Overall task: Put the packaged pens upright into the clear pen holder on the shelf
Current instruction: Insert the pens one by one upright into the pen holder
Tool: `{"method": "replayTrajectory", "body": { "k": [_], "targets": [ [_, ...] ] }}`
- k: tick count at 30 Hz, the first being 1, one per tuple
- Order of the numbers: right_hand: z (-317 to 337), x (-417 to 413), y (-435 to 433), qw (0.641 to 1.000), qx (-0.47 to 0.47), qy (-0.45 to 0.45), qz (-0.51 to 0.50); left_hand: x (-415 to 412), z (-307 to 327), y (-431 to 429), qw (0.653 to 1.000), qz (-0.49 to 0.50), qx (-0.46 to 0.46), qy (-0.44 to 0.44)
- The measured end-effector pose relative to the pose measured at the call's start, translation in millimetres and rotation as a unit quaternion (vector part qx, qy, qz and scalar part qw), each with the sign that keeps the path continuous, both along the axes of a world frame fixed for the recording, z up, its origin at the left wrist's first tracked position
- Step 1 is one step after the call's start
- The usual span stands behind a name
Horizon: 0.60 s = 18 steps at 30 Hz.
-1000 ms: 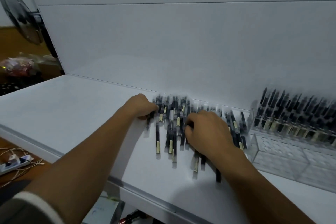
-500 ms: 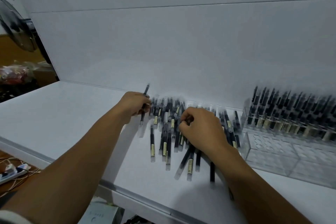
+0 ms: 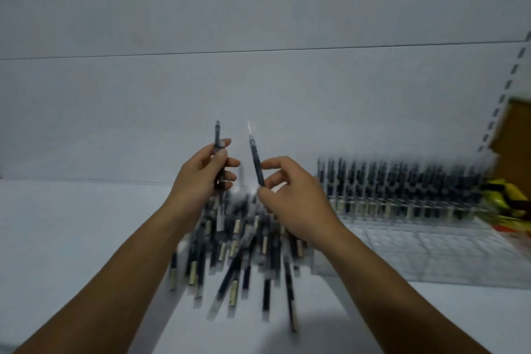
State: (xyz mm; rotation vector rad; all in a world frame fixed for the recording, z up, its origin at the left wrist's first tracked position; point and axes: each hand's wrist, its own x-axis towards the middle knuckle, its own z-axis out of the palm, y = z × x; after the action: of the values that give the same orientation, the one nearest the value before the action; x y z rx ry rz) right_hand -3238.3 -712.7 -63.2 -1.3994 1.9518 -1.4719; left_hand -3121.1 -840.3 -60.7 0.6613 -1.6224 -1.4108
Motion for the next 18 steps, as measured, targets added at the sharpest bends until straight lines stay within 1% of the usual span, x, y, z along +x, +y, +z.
{"method": "replayTrajectory", "body": {
  "k": [4,9,14,18],
  "targets": [
    [6.7,-41.5,31.1,0.998,-0.019,0.017,-0.049,-37.4,-5.0,25.2,0.999,-0.053,0.005,0.013],
    [1.7,-81.7,55.3,0.995,-0.026,-0.009,-0.097,-79.1,-14.2,51.8,0.994,-0.105,0.006,0.019],
    [-1.1,-98.5,61.8,0.991,-0.041,0.009,-0.124,-92.3,-24.9,59.9,0.991,-0.127,0.019,0.026],
    [-1.8,-105.4,55.2,0.992,-0.044,-0.004,-0.121,-90.8,-37.0,54.8,0.989,-0.139,0.043,0.029]
  ]
}}
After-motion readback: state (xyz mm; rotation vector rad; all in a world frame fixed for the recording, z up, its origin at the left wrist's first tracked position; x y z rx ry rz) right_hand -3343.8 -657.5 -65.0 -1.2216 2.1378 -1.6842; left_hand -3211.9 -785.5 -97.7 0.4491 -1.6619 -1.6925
